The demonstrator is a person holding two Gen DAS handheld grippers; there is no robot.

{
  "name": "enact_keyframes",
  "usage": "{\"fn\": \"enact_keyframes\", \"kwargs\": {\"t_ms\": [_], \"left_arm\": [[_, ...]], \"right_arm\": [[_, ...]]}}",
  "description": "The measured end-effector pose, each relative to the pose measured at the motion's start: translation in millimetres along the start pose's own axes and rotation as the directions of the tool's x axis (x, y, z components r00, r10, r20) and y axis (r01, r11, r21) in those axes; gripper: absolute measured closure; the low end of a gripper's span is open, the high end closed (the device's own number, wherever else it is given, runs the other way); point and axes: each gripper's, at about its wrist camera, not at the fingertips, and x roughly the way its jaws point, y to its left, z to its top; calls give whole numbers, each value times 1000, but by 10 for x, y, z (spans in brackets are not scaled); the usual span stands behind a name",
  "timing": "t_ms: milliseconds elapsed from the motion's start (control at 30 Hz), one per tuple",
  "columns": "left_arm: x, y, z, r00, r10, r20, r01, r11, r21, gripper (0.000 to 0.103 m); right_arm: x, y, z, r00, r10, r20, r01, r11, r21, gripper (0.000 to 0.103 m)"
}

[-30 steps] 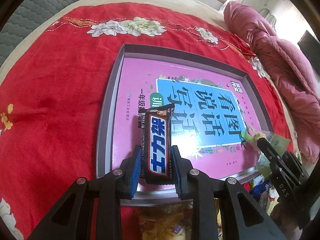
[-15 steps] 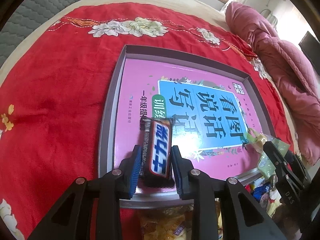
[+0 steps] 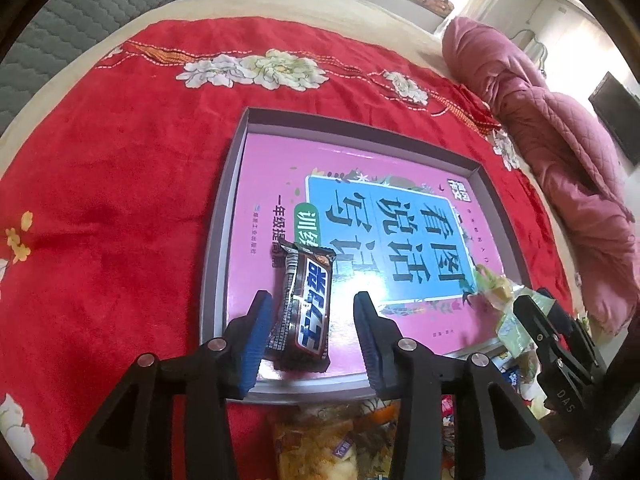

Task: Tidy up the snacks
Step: 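Open the left tool to release the chocolate bar while the right tool drops the green snack in the tray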

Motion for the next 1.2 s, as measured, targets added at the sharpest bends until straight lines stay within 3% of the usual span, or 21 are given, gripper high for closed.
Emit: {"fn": "enact_keyframes", "kwargs": {"t_ms": [167, 267, 667, 800, 1200], "left_arm": [[-117, -11, 2, 1000, 2, 20, -2, 1000, 5, 53], [-198, -10, 6, 999, 0, 33, 0, 1000, 4, 52], [-437, 15, -37, 998, -6, 62, 5, 1000, 9, 51], [-523, 22, -58, 998, -5, 70, 4, 1000, 13, 43], [-811, 138, -190, 997, 11, 78, -12, 1000, 10, 43]], "right_arm": [[-91, -56, 6, 1000, -4, 13, 4, 1000, 17, 43], [-132, -95, -4, 1000, -5, 19, 4, 1000, 31, 34], [-388, -228, 29, 997, -30, 77, 25, 997, 73, 34], [-502, -234, 57, 995, -28, 94, 20, 997, 81, 32], [-772, -118, 92, 992, -39, 118, 32, 998, 58, 28]]}}
